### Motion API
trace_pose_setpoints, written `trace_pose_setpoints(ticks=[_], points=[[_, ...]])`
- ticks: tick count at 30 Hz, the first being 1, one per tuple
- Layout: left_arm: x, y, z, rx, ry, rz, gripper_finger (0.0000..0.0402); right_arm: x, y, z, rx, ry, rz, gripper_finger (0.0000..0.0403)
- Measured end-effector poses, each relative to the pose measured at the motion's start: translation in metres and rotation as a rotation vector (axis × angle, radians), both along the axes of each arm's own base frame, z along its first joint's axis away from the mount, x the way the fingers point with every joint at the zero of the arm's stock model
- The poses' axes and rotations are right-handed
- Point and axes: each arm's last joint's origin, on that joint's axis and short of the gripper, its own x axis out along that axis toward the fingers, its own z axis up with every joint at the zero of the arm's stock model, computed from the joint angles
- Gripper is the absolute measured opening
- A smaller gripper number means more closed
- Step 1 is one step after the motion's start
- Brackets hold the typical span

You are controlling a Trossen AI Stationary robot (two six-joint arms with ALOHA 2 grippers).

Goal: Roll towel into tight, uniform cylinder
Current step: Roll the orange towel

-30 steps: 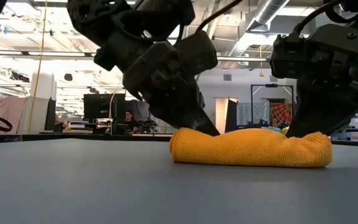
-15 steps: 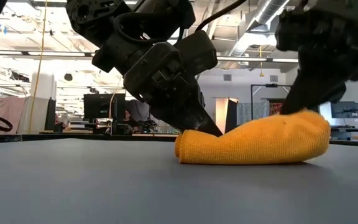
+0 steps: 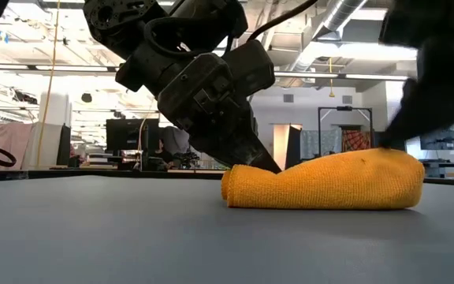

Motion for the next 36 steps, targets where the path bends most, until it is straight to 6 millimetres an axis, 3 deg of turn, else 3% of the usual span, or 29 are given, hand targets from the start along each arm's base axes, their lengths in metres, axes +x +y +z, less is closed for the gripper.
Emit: trace_pose_setpoints(ticks=[5, 10, 16, 25, 36], points=[[-0.001, 0.000, -0.001, -0.011, 0.024, 0.018, 0.0000, 0.010, -0.003, -0.034, -0.043, 0.083, -0.058, 0.0097], [-0.004, 0.001, 0.002, -0.017, 0.061, 0.032, 0.0000, 0.014, -0.004, -0.047, -0.011, 0.123, -0.086, 0.0097], [-0.009, 0.007, 0.014, -0.006, 0.078, 0.046, 0.0000, 0.011, -0.006, -0.031, 0.004, 0.109, -0.047, 0.0097], [-0.011, 0.012, 0.036, -0.005, 0.021, 0.046, 0.0000, 0.005, -0.014, 0.017, 0.049, -0.031, -0.004, 0.0097], [-0.010, 0.018, 0.060, -0.004, -0.080, 0.078, 0.0000, 0.001, -0.007, 0.018, 0.059, -0.063, -0.025, 0.0097]])
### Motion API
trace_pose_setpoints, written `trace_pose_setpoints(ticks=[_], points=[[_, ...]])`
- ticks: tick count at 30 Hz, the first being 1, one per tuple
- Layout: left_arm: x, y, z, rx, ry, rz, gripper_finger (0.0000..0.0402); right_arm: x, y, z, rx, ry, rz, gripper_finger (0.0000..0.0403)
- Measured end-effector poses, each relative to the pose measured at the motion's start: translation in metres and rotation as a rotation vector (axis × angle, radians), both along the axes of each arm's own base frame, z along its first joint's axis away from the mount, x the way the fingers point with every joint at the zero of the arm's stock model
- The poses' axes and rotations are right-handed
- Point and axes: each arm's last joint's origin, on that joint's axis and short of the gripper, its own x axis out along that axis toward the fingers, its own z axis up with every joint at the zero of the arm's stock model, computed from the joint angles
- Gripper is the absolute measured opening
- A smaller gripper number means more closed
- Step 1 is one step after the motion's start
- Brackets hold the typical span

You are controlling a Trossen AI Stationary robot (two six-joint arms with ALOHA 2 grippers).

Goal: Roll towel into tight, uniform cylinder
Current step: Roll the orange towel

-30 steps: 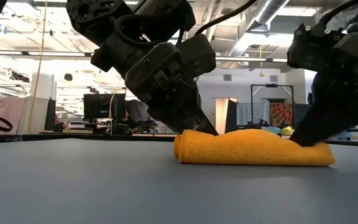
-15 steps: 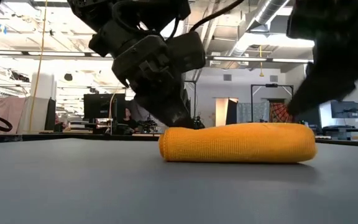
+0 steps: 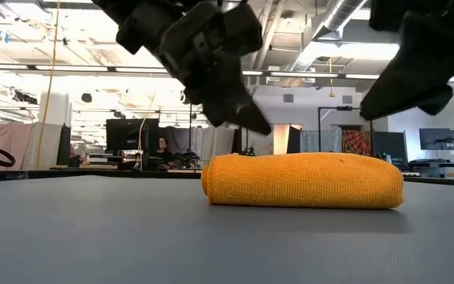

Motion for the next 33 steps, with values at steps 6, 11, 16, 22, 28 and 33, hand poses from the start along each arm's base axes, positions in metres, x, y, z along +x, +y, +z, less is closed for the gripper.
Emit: trace_pose_setpoints(ticks=[6, 11, 16, 22, 28, 33], points=[[0.010, -0.003, 0.005, -0.051, -0.126, -0.070, 0.0030, -0.006, 0.007, 0.002, -0.010, -0.014, 0.024, 0.0097], [0.018, 0.001, 0.001, -0.054, -0.093, -0.062, 0.0099, -0.007, 0.008, 0.001, -0.013, -0.012, 0.027, 0.0097], [0.025, 0.002, 0.014, -0.068, -0.125, -0.019, 0.0164, -0.008, 0.007, 0.000, -0.031, 0.008, 0.028, 0.0097], [0.038, 0.000, -0.013, -0.067, -0.048, -0.010, 0.0185, -0.008, 0.006, 0.000, -0.037, 0.015, 0.028, 0.0097], [0.052, 0.000, -0.044, -0.051, 0.054, 0.002, 0.0186, -0.008, 0.007, 0.000, -0.033, 0.010, 0.030, 0.0097], [0.057, -0.002, -0.059, -0.058, 0.185, -0.026, 0.0185, -0.009, 0.008, 0.000, -0.035, 0.013, 0.036, 0.0097]])
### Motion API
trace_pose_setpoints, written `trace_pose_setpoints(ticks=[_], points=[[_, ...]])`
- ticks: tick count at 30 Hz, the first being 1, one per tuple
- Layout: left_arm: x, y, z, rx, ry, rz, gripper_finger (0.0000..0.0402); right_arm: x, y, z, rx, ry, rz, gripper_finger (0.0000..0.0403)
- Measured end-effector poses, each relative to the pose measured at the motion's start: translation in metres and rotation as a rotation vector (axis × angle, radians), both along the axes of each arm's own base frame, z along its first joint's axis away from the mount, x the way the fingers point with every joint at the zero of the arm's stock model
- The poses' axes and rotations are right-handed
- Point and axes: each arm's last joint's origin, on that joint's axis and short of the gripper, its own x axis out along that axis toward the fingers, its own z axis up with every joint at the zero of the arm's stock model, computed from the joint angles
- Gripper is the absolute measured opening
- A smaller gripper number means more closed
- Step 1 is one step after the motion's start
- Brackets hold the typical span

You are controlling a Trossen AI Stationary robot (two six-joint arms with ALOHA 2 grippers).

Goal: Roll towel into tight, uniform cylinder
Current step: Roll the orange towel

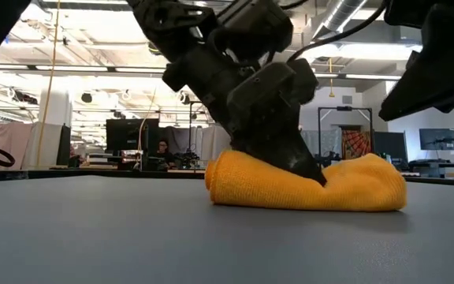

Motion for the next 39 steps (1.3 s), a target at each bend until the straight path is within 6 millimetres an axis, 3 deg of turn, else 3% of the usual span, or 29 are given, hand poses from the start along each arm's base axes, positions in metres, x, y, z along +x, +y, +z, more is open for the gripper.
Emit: trace_pose_setpoints(ticks=[5, 11, 16, 19, 23, 26, 29, 32, 39], points=[[-0.002, -0.002, -0.003, -0.007, 0.082, -0.001, 0.0153, -0.002, 0.002, -0.001, -0.005, 0.006, 0.009, 0.0097], [-0.005, -0.003, -0.004, -0.113, 0.130, -0.030, 0.0025, -0.004, 0.005, 0.000, -0.003, 0.003, 0.022, 0.0097], [-0.013, -0.006, 0.004, -0.127, 0.184, -0.034, 0.0007, -0.006, 0.007, 0.000, 0.004, -0.001, 0.027, 0.0097], [-0.022, -0.005, 0.022, -0.098, 0.204, -0.032, 0.0004, -0.006, 0.007, 0.000, 0.005, -0.001, 0.026, 0.0097], [-0.037, 0.000, 0.064, 0.007, 0.179, 0.027, 0.0003, -0.006, 0.007, 0.000, 0.002, -0.001, 0.029, 0.0097], [-0.062, 0.006, 0.085, 0.057, 0.178, 0.096, 0.0002, -0.006, 0.007, 0.000, 0.000, -0.001, 0.028, 0.0097], [-0.095, 0.009, 0.090, 0.021, 0.180, 0.203, 0.0002, -0.005, 0.006, 0.000, -0.020, -0.012, 0.018, 0.0097], [-0.130, 0.014, 0.093, -0.095, 0.107, 0.463, 0.0001, -0.005, 0.005, 0.001, -0.066, -0.027, 0.016, 0.0097], [-0.212, 0.010, 0.069, -0.391, -0.169, 1.044, 0.0001, -0.001, 0.000, 0.001, -0.094, -0.035, -0.009, 0.0097]])
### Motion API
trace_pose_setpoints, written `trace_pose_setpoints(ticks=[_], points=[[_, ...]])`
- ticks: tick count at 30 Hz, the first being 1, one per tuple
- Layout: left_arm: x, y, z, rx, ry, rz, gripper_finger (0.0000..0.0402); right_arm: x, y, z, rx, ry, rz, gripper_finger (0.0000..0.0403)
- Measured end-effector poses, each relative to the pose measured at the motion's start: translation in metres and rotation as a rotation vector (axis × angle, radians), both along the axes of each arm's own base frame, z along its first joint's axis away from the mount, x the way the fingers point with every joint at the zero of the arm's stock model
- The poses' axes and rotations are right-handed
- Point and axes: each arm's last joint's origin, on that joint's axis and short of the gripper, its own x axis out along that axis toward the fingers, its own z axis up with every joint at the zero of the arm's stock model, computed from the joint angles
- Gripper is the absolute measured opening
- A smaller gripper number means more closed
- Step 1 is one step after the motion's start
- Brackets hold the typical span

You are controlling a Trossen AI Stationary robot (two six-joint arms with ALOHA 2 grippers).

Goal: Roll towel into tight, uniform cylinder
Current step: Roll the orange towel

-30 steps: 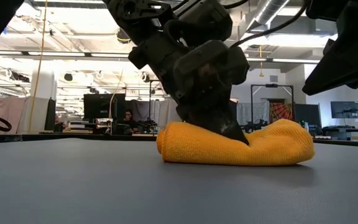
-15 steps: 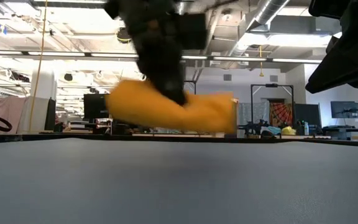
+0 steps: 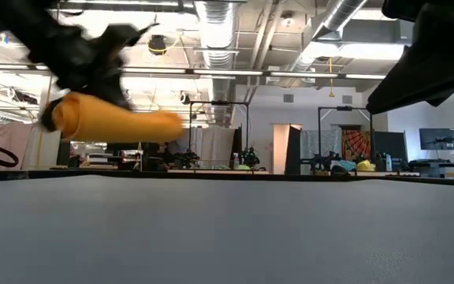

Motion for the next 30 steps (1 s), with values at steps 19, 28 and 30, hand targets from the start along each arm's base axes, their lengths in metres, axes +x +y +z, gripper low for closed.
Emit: trace_pose_setpoints(ticks=[19, 28, 30], points=[[-0.094, 0.012, -0.066, -0.092, -0.058, 0.528, 0.0015, 0.014, -0.015, 0.002, 0.022, -0.006, -0.042, 0.0097], [-0.095, 0.018, -0.067, -0.098, -0.025, 0.567, 0.0092, 0.018, -0.020, 0.001, 0.048, 0.020, -0.029, 0.0097], [-0.096, 0.019, -0.068, -0.074, 0.000, 0.557, 0.0107, 0.018, -0.020, 0.001, 0.046, 0.021, -0.028, 0.0097]])
